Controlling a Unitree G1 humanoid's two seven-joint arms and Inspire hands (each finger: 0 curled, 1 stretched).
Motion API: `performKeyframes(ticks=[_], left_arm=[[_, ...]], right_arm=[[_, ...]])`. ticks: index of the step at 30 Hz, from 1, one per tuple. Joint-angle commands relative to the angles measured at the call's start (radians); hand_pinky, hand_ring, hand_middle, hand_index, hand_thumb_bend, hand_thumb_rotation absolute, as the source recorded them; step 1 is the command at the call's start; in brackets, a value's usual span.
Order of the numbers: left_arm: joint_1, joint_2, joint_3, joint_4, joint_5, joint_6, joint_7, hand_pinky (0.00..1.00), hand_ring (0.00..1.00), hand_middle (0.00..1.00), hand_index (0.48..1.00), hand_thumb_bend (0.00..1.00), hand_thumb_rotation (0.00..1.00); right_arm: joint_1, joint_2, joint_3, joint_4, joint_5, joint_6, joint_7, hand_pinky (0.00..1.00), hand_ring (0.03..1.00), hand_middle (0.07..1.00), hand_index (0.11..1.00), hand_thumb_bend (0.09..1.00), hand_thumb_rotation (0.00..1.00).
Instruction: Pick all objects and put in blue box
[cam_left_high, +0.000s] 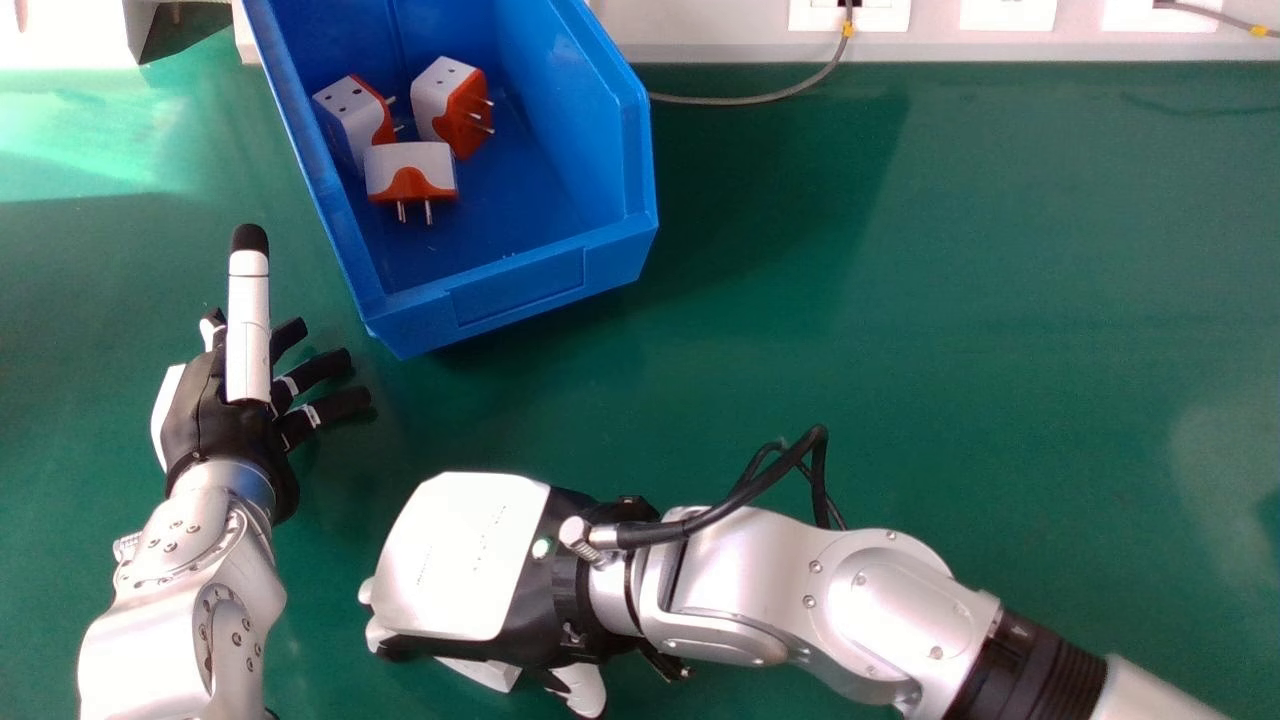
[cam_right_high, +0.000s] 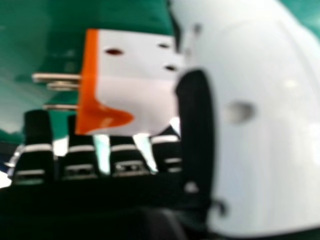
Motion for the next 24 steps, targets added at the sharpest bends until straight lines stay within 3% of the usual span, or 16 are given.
performKeyframes(ticks=[1, 12, 16, 24], left_arm=[[0.017, -0.01, -0.007, 0.0, 0.001, 0.019, 0.002, 0.67, 0.77, 0.91, 1.0, 0.81, 0.94], [0.016, -0.007, -0.008, 0.008, 0.004, 0.016, 0.001, 0.67, 0.77, 0.91, 1.0, 0.8, 0.94], [0.018, -0.007, -0.007, 0.008, 0.003, 0.013, -0.001, 0.67, 0.77, 0.91, 1.0, 0.81, 0.94], [0.017, -0.011, -0.006, 0.0, -0.001, 0.019, 0.001, 0.67, 0.77, 0.91, 1.0, 0.81, 0.94]], right_arm=[[-0.011, 0.004, 0.01, 0.024, -0.02, 0.004, -0.018, 0.74, 0.834, 0.86, 0.751, 0.811, 0.08], [-0.02, 0.013, 0.008, 0.101, 0.013, -0.025, -0.133, 0.65, 0.73, 0.766, 0.66, 0.79, 0.06], [-0.002, 0.011, -0.008, 0.126, 0.045, -0.048, -0.207, 0.56, 0.64, 0.696, 0.578, 0.658, 0.09], [-0.002, 0.009, -0.007, 0.157, 0.051, -0.065, -0.269, 0.46, 0.561, 0.595, 0.518, 0.579, 0.05]])
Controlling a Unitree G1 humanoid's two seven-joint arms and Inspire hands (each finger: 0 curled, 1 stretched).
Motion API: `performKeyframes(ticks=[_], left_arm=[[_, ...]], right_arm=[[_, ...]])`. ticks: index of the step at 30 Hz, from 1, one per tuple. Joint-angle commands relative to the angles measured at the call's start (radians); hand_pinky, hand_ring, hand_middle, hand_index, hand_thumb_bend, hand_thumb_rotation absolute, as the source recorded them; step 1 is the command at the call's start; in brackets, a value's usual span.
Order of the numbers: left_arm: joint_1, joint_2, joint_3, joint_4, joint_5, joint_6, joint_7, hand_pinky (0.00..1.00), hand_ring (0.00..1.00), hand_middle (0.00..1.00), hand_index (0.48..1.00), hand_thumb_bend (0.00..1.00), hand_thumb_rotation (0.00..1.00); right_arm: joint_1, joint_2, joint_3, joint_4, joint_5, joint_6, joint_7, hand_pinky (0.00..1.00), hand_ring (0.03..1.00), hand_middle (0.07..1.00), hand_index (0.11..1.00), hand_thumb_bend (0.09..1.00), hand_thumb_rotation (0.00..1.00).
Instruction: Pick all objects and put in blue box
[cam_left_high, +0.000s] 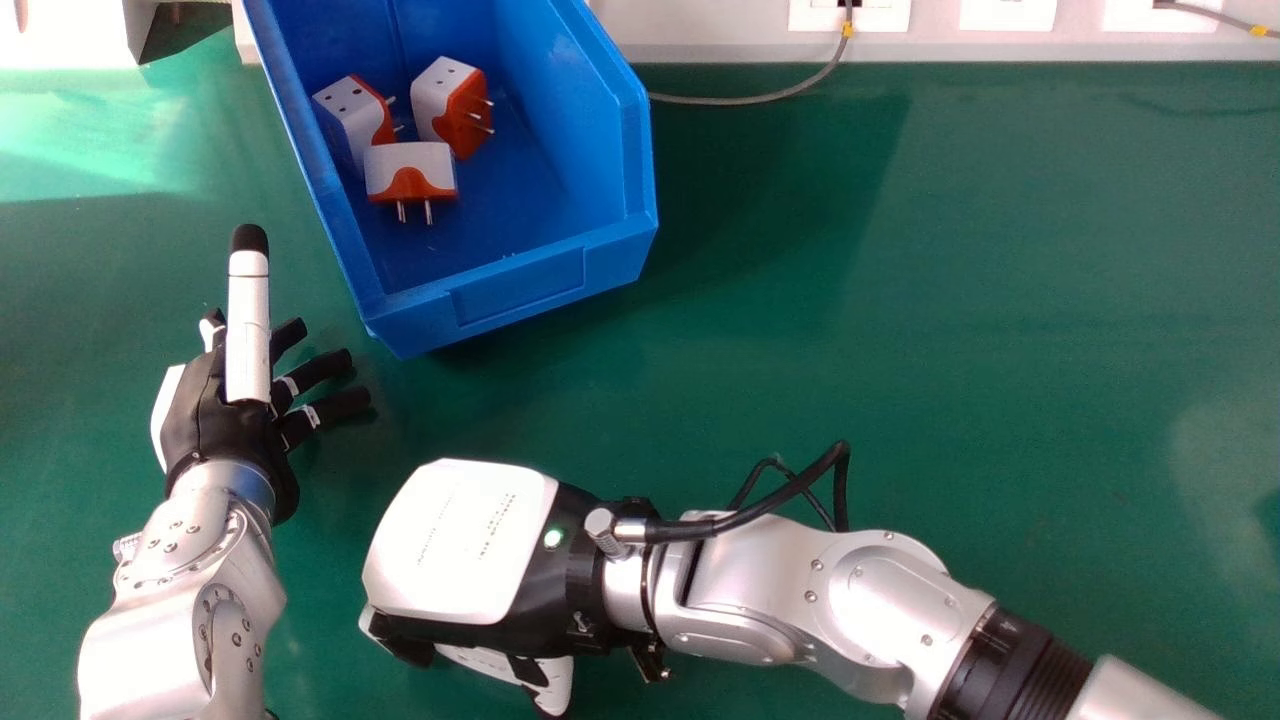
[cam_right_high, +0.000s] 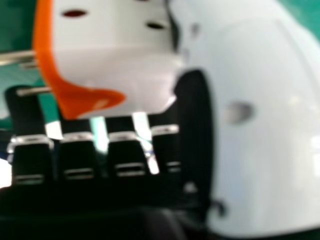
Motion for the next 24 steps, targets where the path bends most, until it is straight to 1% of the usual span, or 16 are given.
performKeyframes(ticks=[1, 6, 8, 10, 12, 16, 24], left_arm=[[0.017, -0.011, -0.006, -0.001, -0.001, 0.02, 0.003, 0.67, 0.77, 0.91, 1.0, 0.81, 0.94], [0.018, -0.011, -0.006, -0.001, 0.0, 0.019, 0.002, 0.68, 0.77, 0.91, 1.0, 0.81, 0.94], [0.017, -0.01, -0.007, 0.004, 0.001, 0.017, 0.001, 0.68, 0.77, 0.91, 1.0, 0.81, 0.94], [0.017, -0.011, -0.007, 0.007, 0.001, 0.015, 0.002, 0.68, 0.77, 0.91, 1.0, 0.81, 0.94], [0.016, -0.01, -0.007, 0.008, 0.002, 0.016, 0.003, 0.68, 0.77, 0.91, 1.0, 0.81, 0.94], [0.018, -0.011, -0.008, 0.002, 0.003, 0.018, 0.005, 0.68, 0.78, 0.91, 1.0, 0.81, 0.94], [0.02, -0.011, -0.01, -0.001, 0.004, 0.016, 0.005, 0.67, 0.77, 0.91, 1.0, 0.81, 0.94]], right_arm=[[0.001, 0.0, 0.0, 0.003, 0.004, -0.003, -0.016, 0.45, 0.55, 0.578, 0.509, 0.569, 0.04], [0.001, 0.0, 0.003, 0.0, -0.002, -0.007, -0.019, 0.42, 0.526, 0.544, 0.493, 0.548, 0.02], [0.0, -0.001, 0.005, -0.003, -0.005, -0.008, -0.018, 0.42, 0.526, 0.544, 0.493, 0.548, 0.02], [-0.001, -0.001, 0.006, -0.004, -0.005, -0.007, -0.015, 0.4, 0.488, 0.54, 0.493, 0.537, 0.01], [-0.005, -0.001, 0.006, -0.006, -0.003, -0.009, -0.009, 0.4, 0.475, 0.539, 0.492, 0.532, 0.01], [-0.008, 0.0, 0.003, -0.007, 0.002, -0.011, -0.006, 0.4, 0.466, 0.539, 0.49, 0.529, 0.01], [-0.007, -0.001, -0.009, -0.022, 0.023, -0.023, 0.002, 0.4, 0.443, 0.541, 0.485, 0.521, 0.0]])
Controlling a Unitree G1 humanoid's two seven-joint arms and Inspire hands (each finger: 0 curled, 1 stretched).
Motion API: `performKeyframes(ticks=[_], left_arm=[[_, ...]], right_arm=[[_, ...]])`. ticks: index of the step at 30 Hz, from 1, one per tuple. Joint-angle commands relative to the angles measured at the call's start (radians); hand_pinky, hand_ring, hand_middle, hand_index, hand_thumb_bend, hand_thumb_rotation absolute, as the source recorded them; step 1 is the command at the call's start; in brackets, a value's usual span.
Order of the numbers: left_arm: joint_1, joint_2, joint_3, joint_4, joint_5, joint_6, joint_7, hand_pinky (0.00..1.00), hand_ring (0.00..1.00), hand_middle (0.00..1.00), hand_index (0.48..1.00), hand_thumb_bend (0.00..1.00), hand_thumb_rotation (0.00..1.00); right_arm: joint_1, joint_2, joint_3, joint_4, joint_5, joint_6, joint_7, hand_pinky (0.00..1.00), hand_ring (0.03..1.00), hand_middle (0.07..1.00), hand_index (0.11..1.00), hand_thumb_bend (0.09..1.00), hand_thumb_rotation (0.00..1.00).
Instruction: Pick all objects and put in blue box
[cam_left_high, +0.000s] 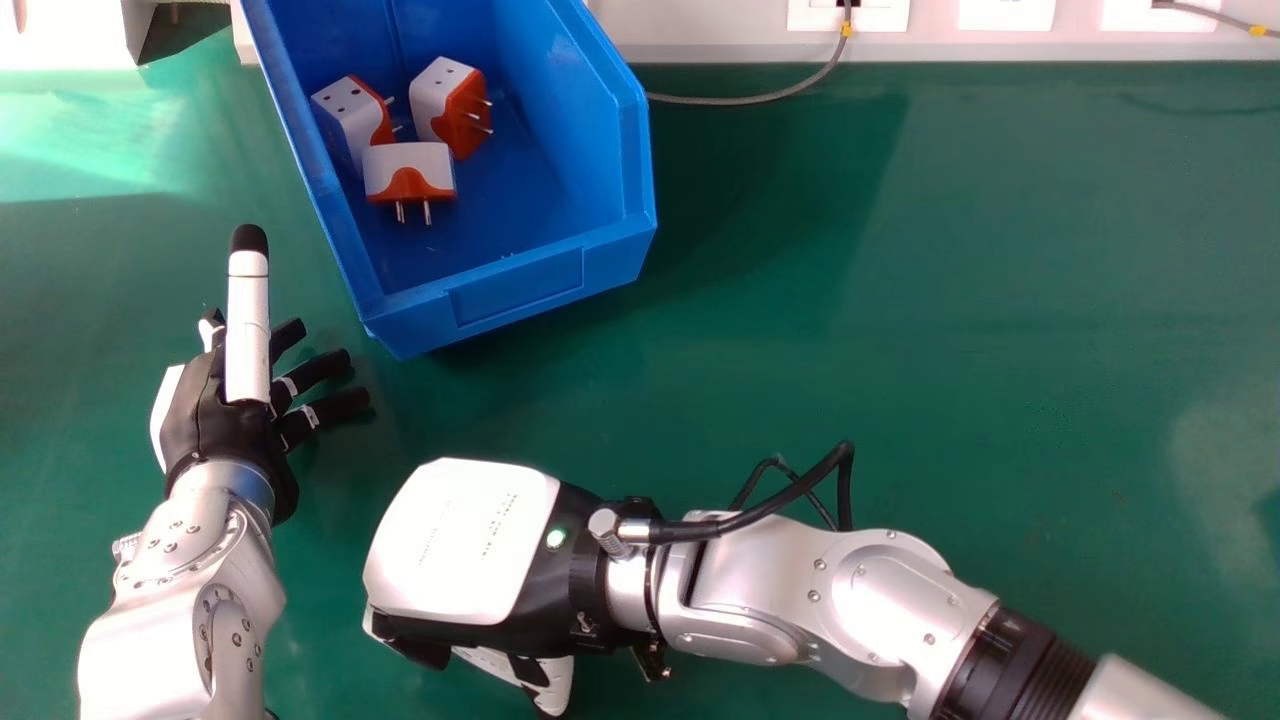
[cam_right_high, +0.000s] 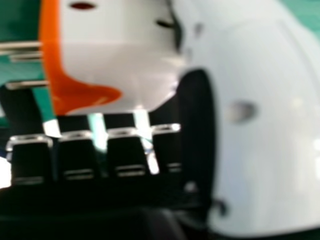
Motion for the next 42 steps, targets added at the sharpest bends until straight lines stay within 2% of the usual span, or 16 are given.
performKeyframes(ticks=[1, 7, 16, 23, 32, 40, 42], left_arm=[[0.021, -0.011, -0.009, -0.001, 0.003, 0.016, 0.004, 0.67, 0.77, 0.91, 1.0, 0.81, 0.94], [0.019, -0.011, -0.007, 0.004, 0.001, 0.01, 0.001, 0.67, 0.77, 0.91, 1.0, 0.81, 0.94], [0.013, -0.009, -0.004, 0.027, 0.0, -0.006, -0.004, 0.68, 0.77, 0.91, 1.0, 0.81, 0.94], [0.02, -0.01, -0.005, 0.008, -0.003, 0.002, -0.005, 0.68, 0.77, 0.91, 1.0, 0.81, 0.94], [0.025, -0.005, -0.009, 0.003, 0.002, 0.005, -0.01, 0.68, 0.78, 0.91, 1.0, 0.8, 0.94], [0.022, 0.002, -0.013, 0.022, 0.009, -0.011, -0.014, 0.68, 0.77, 0.91, 1.0, 0.8, 0.94], [0.023, 0.0, -0.015, 0.015, 0.01, -0.008, -0.011, 0.68, 0.77, 0.91, 1.0, 0.8, 0.94]], right_arm=[[-0.006, 0.003, -0.01, -0.023, 0.028, -0.016, 0.01, 0.4, 0.443, 0.541, 0.485, 0.521, 0.0], [-0.011, 0.006, -0.025, -0.028, 0.053, -0.027, 0.017, 0.39, 0.433, 0.536, 0.487, 0.518, 0.0], [-0.029, 0.001, -0.073, -0.075, 0.094, -0.02, 0.058, 0.39, 0.427, 0.531, 0.489, 0.517, 0.0], [-0.025, 0.009, -0.132, -0.159, 0.14, 0.038, 0.146, 0.38, 0.418, 0.521, 0.502, 0.516, 0.0], [-0.018, 0.014, -0.182, -0.22, 0.179, 0.081, 0.172, 0.36, 0.41, 0.511, 0.514, 0.516, 0.0], [-0.023, 0.014, -0.2, -0.221, 0.186, 0.088, 0.162, 0.34, 0.392, 0.492, 0.529, 0.514, 0.0], [-0.026, 0.014, -0.205, -0.219, 0.187, 0.089, 0.16, 0.34, 0.389, 0.488, 0.532, 0.513, 0.0]])
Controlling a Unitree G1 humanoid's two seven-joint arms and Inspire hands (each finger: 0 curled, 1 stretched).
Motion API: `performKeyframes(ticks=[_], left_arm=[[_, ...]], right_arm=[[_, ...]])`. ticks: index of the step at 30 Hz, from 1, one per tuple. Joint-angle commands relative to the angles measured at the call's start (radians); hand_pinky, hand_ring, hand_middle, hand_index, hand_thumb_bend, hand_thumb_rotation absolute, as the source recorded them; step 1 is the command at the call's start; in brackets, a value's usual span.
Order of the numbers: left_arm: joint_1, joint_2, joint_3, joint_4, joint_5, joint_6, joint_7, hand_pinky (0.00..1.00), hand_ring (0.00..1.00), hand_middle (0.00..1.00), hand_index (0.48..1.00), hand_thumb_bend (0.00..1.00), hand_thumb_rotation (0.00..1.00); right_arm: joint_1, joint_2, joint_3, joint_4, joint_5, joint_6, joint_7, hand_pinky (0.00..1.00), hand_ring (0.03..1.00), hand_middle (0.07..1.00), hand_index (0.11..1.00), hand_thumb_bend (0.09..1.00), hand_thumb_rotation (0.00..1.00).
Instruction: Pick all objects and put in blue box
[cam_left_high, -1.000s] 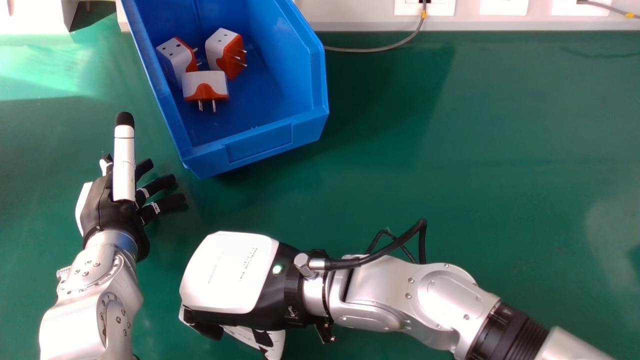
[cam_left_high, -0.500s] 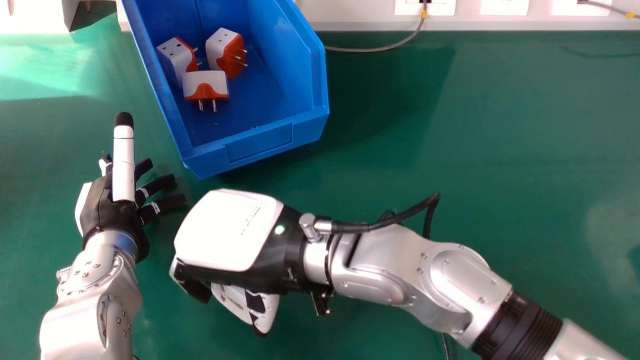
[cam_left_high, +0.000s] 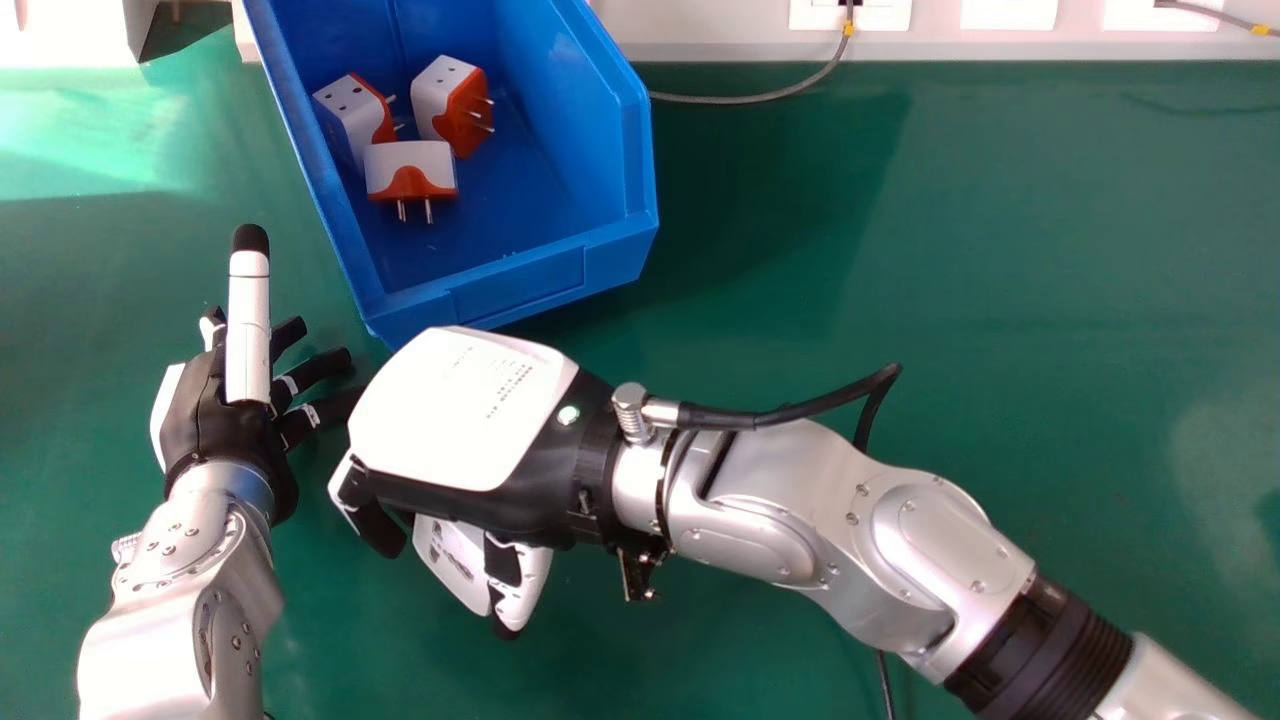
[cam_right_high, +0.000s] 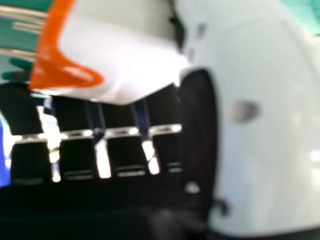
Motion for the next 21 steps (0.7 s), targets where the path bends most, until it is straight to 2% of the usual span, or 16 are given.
performKeyframes(ticks=[1, 6, 10, 13, 19, 21], left_arm=[[0.017, -0.005, -0.01, 0.007, 0.009, 0.013, 0.003, 0.69, 0.77, 0.91, 1.0, 0.8, 0.94], [0.015, -0.004, -0.015, 0.018, 0.014, 0.001, 0.008, 0.71, 0.77, 0.9, 1.0, 0.8, 0.94], [0.017, -0.006, -0.016, 0.016, 0.014, -0.003, 0.014, 0.7, 0.78, 0.91, 1.0, 0.79, 0.94], [0.016, -0.009, -0.01, 0.013, 0.008, 0.006, 0.019, 0.7, 0.78, 0.91, 1.0, 0.79, 0.94], [0.012, -0.009, 0.001, 0.016, -0.01, 0.014, 0.011, 0.68, 0.77, 0.9, 1.0, 0.79, 0.94], [0.011, -0.008, 0.002, 0.017, -0.012, 0.016, 0.009, 0.68, 0.78, 0.91, 1.0, 0.79, 0.94]], right_arm=[[-0.026, 0.012, -0.028, -0.032, 0.028, 0.001, -0.016, 0.33, 0.386, 0.484, 0.534, 0.513, 0.0], [-0.053, 0.01, -0.065, -0.032, 0.046, 0.012, -0.004, 0.32, 0.382, 0.475, 0.54, 0.512, 0.0], [-0.069, 0.006, -0.102, -0.032, 0.067, 0.021, -0.007, 0.34, 0.384, 0.48, 0.542, 0.512, 0.0], [-0.079, 0.008, -0.151, -0.02, 0.092, 0.027, -0.052, 0.34, 0.386, 0.481, 0.542, 0.512, 0.0], [-0.091, 0.014, -0.197, 0.006, 0.111, 0.04, -0.107, 0.3, 0.393, 0.476, 0.529, 0.514, 0.0], [-0.096, 0.015, -0.209, 0.014, 0.125, 0.045, -0.109, 0.29, 0.389, 0.471, 0.526, 0.515, 0.0]])
